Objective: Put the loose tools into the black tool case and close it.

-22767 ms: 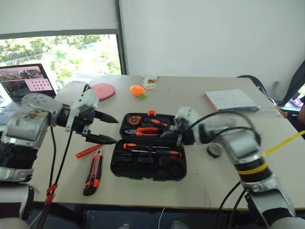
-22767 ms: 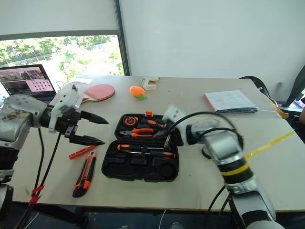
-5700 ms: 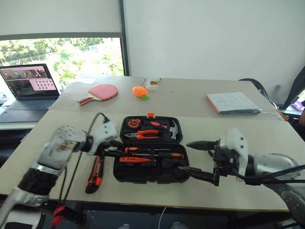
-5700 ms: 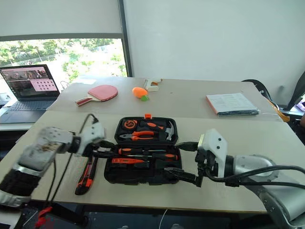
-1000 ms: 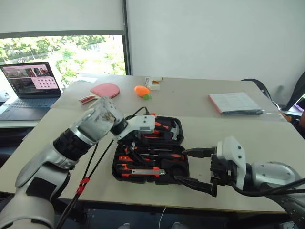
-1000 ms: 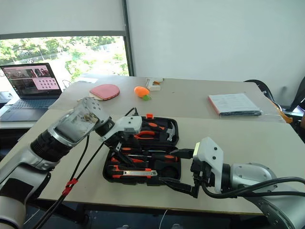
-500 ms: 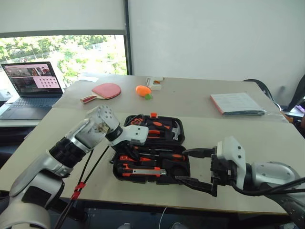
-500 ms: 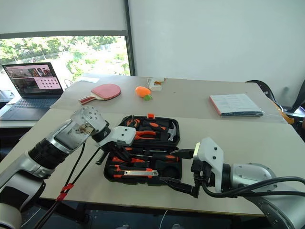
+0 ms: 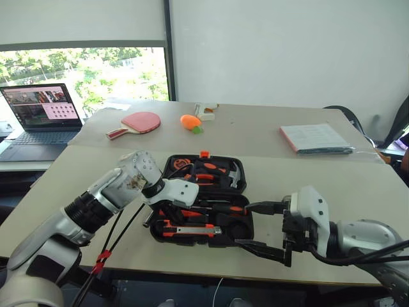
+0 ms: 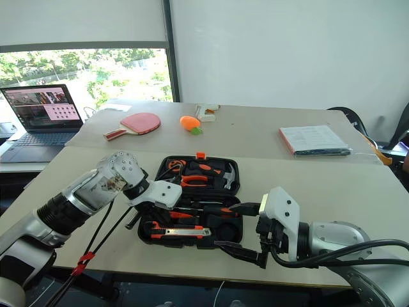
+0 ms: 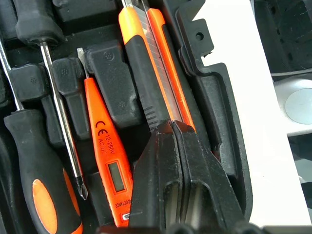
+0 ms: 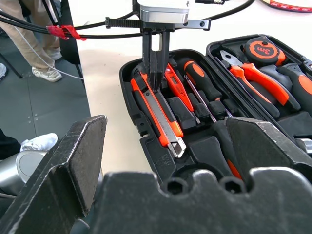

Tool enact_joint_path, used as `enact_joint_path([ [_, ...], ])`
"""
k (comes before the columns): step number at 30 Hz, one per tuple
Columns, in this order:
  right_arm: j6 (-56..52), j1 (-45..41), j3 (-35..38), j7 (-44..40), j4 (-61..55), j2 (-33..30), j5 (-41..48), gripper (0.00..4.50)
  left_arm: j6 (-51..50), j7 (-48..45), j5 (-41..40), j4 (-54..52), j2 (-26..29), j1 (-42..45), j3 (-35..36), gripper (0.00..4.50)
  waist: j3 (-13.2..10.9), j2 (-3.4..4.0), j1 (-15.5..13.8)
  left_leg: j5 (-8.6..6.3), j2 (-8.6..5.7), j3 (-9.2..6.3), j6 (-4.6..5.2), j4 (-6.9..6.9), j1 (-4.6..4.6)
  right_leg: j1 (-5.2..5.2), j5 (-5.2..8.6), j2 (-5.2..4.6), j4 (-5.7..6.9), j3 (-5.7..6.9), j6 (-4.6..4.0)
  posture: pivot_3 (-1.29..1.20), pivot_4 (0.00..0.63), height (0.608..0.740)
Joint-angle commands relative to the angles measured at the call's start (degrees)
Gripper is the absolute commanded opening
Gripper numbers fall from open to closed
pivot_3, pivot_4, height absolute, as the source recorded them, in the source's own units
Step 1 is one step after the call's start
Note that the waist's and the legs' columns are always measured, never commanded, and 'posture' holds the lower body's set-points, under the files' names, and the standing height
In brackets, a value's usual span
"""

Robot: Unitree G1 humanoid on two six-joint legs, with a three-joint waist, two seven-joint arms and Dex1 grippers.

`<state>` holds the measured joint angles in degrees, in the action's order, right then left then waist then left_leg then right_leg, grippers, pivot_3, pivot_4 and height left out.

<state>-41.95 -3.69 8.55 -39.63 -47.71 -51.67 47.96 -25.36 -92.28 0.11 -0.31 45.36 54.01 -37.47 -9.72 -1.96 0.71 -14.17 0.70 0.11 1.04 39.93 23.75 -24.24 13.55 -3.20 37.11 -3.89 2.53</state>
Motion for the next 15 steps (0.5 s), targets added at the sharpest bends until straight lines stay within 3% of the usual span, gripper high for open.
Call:
enact_joint_path([
  [1, 0.4, -0.3, 1.8, 0.3, -1.4, -0.4, 0.4, 4.5, 2.2, -0.2, 2.6, -1.0, -0.5, -1.2, -1.1, 0.07, 0.0, 0.0, 0.0, 0.0, 0.0, 0.0, 0.0, 0.0, 0.0, 0.0, 0.0, 0.0, 0.0, 0.0, 0.0, 0.0, 0.15, 0.74],
  [8, 0.0, -0.3, 1.7, 0.7, -1.6, -0.6, 0.8, 4.5, 6.5, 3.1, 7.5, 3.1, -3.1, -2.8, -2.2, 0.07, 0.1, 0.11, -0.3, 0.0, -0.02, 0.07, 0.0, 0.05, -0.25, 0.27, -0.01, -0.01, 0.0, 0.0, 0.01, 0.0, 0.15, 0.74],
  [15, 0.2, 0.8, 2.2, 0.0, -2.0, -1.3, 0.9, 4.5, 4.8, 2.0, 5.4, 6.2, -4.8, -2.9, 0.8, 0.07, 0.1, 0.23, -0.4, 0.01, 0.04, 0.13, 0.0, 0.02, -1.01, 1.08, 0.29, 0.0, -0.09, 0.01, 0.46, 0.0, 0.15, 0.74],
])
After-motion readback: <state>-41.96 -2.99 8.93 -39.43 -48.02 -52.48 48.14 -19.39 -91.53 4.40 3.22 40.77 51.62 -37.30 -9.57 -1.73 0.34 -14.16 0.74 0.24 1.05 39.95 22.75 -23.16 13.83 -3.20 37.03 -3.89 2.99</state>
